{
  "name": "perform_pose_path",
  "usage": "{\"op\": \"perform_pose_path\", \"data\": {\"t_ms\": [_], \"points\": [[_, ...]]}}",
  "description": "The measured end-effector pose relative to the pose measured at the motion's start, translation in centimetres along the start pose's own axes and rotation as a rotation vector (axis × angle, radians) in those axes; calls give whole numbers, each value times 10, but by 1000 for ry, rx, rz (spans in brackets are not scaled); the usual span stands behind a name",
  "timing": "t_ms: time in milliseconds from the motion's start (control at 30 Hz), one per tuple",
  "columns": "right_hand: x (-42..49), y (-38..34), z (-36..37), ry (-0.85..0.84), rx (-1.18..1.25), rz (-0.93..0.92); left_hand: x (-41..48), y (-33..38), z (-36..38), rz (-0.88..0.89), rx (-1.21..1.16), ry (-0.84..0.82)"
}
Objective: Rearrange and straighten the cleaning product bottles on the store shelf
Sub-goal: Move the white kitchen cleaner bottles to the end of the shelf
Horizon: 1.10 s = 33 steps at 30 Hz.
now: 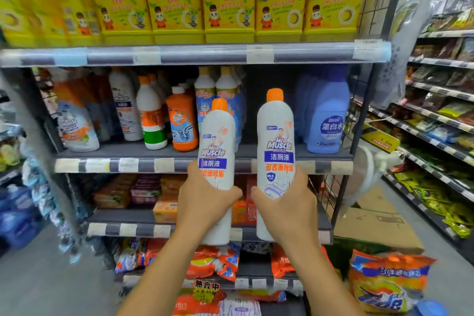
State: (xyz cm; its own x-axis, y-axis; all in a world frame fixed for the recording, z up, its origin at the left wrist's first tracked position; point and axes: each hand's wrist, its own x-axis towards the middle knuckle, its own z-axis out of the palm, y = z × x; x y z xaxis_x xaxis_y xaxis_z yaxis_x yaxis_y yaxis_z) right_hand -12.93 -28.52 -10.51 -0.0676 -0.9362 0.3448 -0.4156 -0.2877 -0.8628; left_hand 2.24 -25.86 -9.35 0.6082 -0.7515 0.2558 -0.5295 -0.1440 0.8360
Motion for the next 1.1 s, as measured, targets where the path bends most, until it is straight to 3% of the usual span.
{"op": "perform_pose_path", "data": {"t_ms": [467, 667, 1100], "points": [[-54, -70, 127, -127, 96, -94, 23, -97, -117, 4, -97, 68], [-62, -109, 197, -101, 58, -168, 61, -139, -174, -13, -102, 116], [-78, -147, 314, -71, -100, -18, 131, -214, -255, 0, -58, 99]]}}
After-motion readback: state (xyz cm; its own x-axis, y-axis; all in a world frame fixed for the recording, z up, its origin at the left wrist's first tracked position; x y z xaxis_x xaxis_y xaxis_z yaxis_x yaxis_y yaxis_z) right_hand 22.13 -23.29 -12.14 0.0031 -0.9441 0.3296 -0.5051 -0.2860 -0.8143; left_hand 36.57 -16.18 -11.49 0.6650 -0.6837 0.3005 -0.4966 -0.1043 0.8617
